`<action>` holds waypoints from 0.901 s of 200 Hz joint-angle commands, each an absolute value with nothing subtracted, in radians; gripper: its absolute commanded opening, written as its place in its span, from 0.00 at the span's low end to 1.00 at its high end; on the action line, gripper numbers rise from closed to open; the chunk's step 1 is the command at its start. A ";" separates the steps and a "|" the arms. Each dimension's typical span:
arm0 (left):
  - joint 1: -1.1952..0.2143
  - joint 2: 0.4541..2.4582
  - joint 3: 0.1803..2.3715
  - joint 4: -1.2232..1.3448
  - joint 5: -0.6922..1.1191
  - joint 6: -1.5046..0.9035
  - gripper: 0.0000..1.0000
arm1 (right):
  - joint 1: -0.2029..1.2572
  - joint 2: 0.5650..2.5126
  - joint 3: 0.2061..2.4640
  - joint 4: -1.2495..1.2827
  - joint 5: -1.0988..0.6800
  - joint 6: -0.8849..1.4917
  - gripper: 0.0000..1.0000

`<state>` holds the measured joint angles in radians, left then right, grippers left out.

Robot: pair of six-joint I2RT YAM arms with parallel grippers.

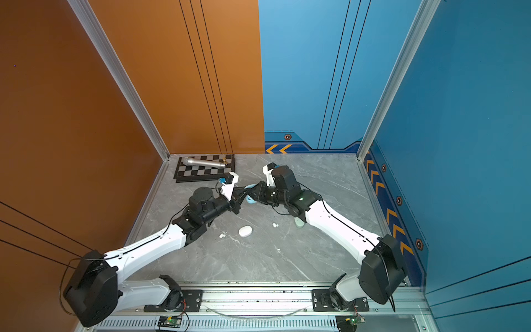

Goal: Insert wireless bluetooth earbuds into charging case
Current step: Insert the wireless bluetooth earbud into the charging case.

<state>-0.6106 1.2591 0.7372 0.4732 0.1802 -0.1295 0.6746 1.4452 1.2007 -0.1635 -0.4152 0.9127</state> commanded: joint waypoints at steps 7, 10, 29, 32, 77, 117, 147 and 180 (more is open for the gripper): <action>-0.617 1.242 0.784 0.507 0.190 -0.146 0.00 | 0.683 1.437 1.186 -0.176 -0.395 0.881 0.18; -0.617 1.241 0.786 0.507 0.190 -0.146 0.00 | 0.683 1.437 1.183 -0.175 -0.394 0.881 0.18; -0.617 1.242 0.788 0.506 0.190 -0.146 0.00 | 0.683 1.433 1.181 -0.179 -0.385 0.877 0.21; -0.617 1.242 0.787 0.506 0.190 -0.146 0.00 | 0.683 1.433 1.181 -0.180 -0.383 0.875 0.23; -0.618 1.243 0.789 0.507 0.189 -0.152 0.00 | 0.681 1.427 1.182 -0.193 -0.366 0.855 0.25; -0.618 1.246 0.791 0.506 0.191 -0.154 0.00 | 0.677 1.416 1.195 -0.217 -0.344 0.827 0.28; -0.618 1.248 0.792 0.506 0.195 -0.154 0.00 | 0.669 1.414 1.213 -0.242 -0.341 0.805 0.28; -0.618 1.249 0.792 0.506 0.195 -0.153 0.00 | 0.663 1.406 1.223 -0.255 -0.333 0.789 0.30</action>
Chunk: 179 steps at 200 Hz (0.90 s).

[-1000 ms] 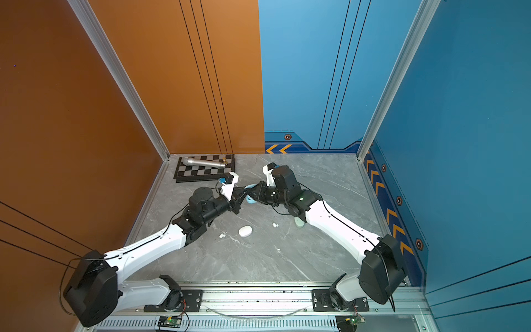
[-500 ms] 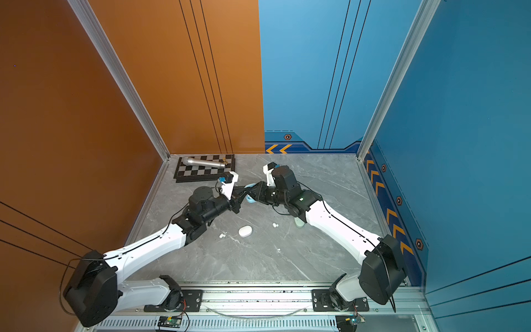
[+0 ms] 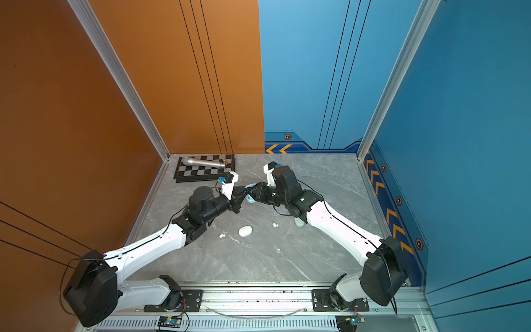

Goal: Insert wireless bluetooth earbuds into charging case
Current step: Insert the wireless bluetooth earbud into the charging case.

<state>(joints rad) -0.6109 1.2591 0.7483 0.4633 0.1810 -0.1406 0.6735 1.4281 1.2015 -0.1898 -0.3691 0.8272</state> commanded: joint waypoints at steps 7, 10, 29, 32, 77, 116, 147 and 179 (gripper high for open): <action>-0.617 1.250 0.792 0.506 0.195 -0.153 0.00 | 0.662 1.404 1.224 -0.257 -0.332 0.786 0.31; -0.617 1.250 0.792 0.506 0.196 -0.154 0.00 | 0.661 1.404 1.225 -0.257 -0.330 0.786 0.31; -0.618 1.253 0.791 0.506 0.198 -0.153 0.00 | 0.657 1.402 1.234 -0.265 -0.330 0.778 0.32; -0.618 1.253 0.791 0.507 0.199 -0.153 0.00 | 0.657 1.402 1.235 -0.268 -0.330 0.776 0.31; -0.618 1.256 0.793 0.507 0.199 -0.154 0.00 | 0.648 1.397 1.250 -0.284 -0.327 0.756 0.33; -0.618 1.257 0.788 0.506 0.202 -0.150 0.00 | 0.646 1.399 1.274 -0.299 -0.327 0.731 0.33; -0.617 1.258 0.786 0.507 0.196 -0.148 0.00 | 0.650 1.395 1.299 -0.308 -0.338 0.696 0.33; -0.617 1.265 0.781 0.505 0.172 -0.139 0.00 | 0.661 1.377 1.333 -0.320 -0.326 0.670 0.33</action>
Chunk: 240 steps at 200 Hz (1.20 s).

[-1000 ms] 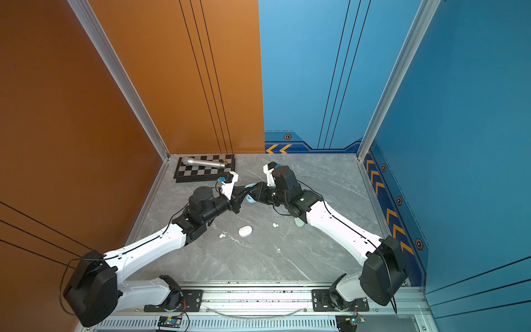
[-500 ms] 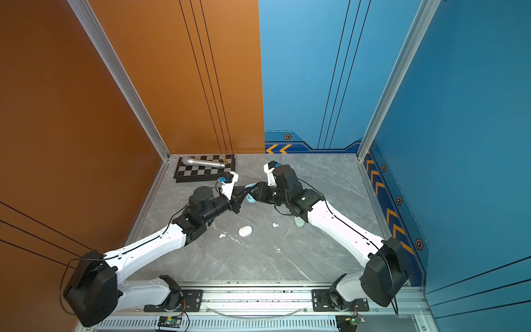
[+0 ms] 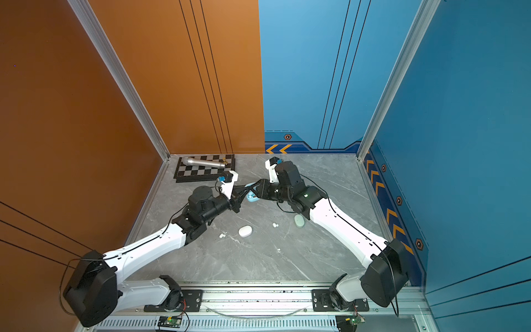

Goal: Insert wireless bluetooth earbuds into charging case
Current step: Insert the wireless bluetooth earbud into the charging case.

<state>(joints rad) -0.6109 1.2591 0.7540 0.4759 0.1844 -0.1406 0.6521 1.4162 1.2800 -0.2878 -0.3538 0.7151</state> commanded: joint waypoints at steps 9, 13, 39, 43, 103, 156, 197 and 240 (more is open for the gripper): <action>-0.617 1.267 0.779 0.505 0.164 -0.134 0.00 | 0.660 1.371 1.340 -0.326 -0.318 0.678 0.33; -0.617 1.267 0.778 0.505 0.161 -0.131 0.00 | 0.661 1.369 1.346 -0.329 -0.313 0.683 0.33; -0.613 1.273 0.776 0.500 0.142 -0.115 0.00 | 0.676 1.366 1.390 -0.402 -0.264 0.714 0.34; -0.612 1.272 0.775 0.500 0.139 -0.113 0.00 | 0.679 1.365 1.394 -0.409 -0.262 0.725 0.34; -0.600 1.279 0.779 0.499 0.137 -0.099 0.00 | 0.756 1.353 1.340 -0.398 -0.193 0.912 0.48; -0.594 1.272 0.780 0.499 0.144 -0.099 0.00 | 0.747 1.349 1.219 -0.232 -0.181 1.074 0.54; -0.595 1.270 0.776 0.500 0.154 -0.100 0.00 | 0.745 1.367 1.206 -0.168 -0.180 1.115 0.54; -0.594 1.270 0.775 0.500 0.156 -0.100 0.00 | 0.750 1.378 1.226 -0.154 -0.175 1.131 0.53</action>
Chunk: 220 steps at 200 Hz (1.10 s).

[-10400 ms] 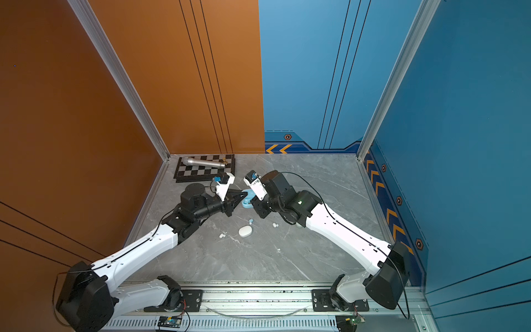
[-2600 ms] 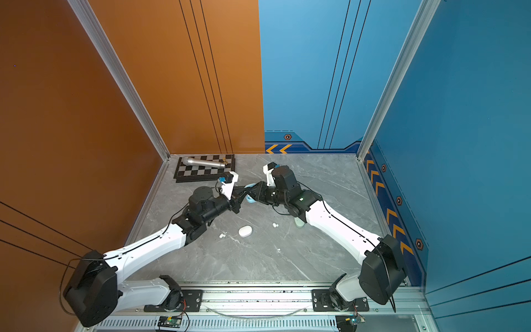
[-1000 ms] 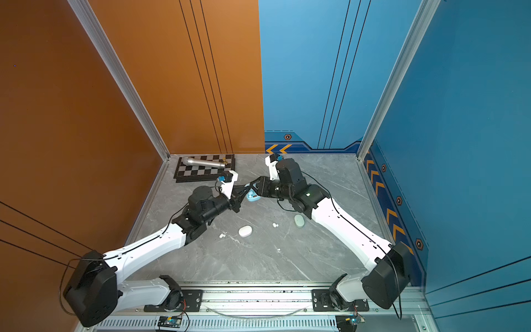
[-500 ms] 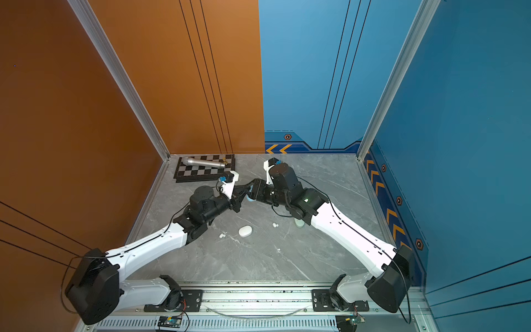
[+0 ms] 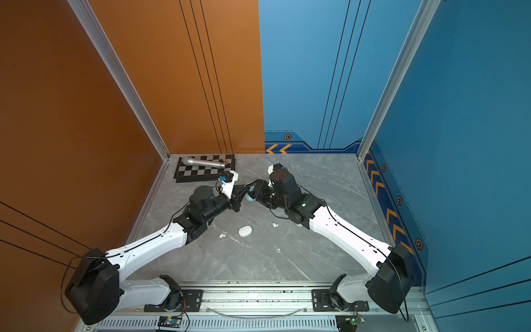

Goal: Insert wireless bluetooth earbuds into charging case
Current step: Insert the wireless bluetooth earbud into the charging case.

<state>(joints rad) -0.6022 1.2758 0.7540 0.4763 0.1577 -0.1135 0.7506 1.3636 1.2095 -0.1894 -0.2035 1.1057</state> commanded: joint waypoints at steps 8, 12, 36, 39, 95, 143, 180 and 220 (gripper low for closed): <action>-0.595 1.270 0.776 0.500 0.155 -0.100 0.00 | 0.754 1.385 1.230 -0.155 -0.177 1.130 0.53; -0.594 1.270 0.777 0.500 0.155 -0.100 0.00 | 0.754 1.387 1.230 -0.156 -0.178 1.130 0.53; -0.593 1.267 0.780 0.500 0.155 -0.100 0.00 | 0.755 1.401 1.229 -0.158 -0.178 1.131 0.53; -0.594 1.266 0.780 0.500 0.155 -0.100 0.00 | 0.755 1.402 1.229 -0.158 -0.177 1.131 0.53; -0.595 1.259 0.785 0.500 0.166 -0.101 0.00 | 0.754 1.434 1.234 -0.149 -0.167 1.131 0.52; -0.595 1.252 0.783 0.500 0.167 -0.102 0.00 | 0.753 1.461 1.246 -0.145 -0.174 1.132 0.52; -0.591 1.246 0.784 0.499 0.166 -0.104 0.00 | 0.753 1.465 1.260 -0.178 -0.168 1.091 0.52; -0.581 1.240 0.780 0.500 0.172 -0.108 0.00 | 0.736 1.426 1.301 -0.224 -0.165 0.996 0.53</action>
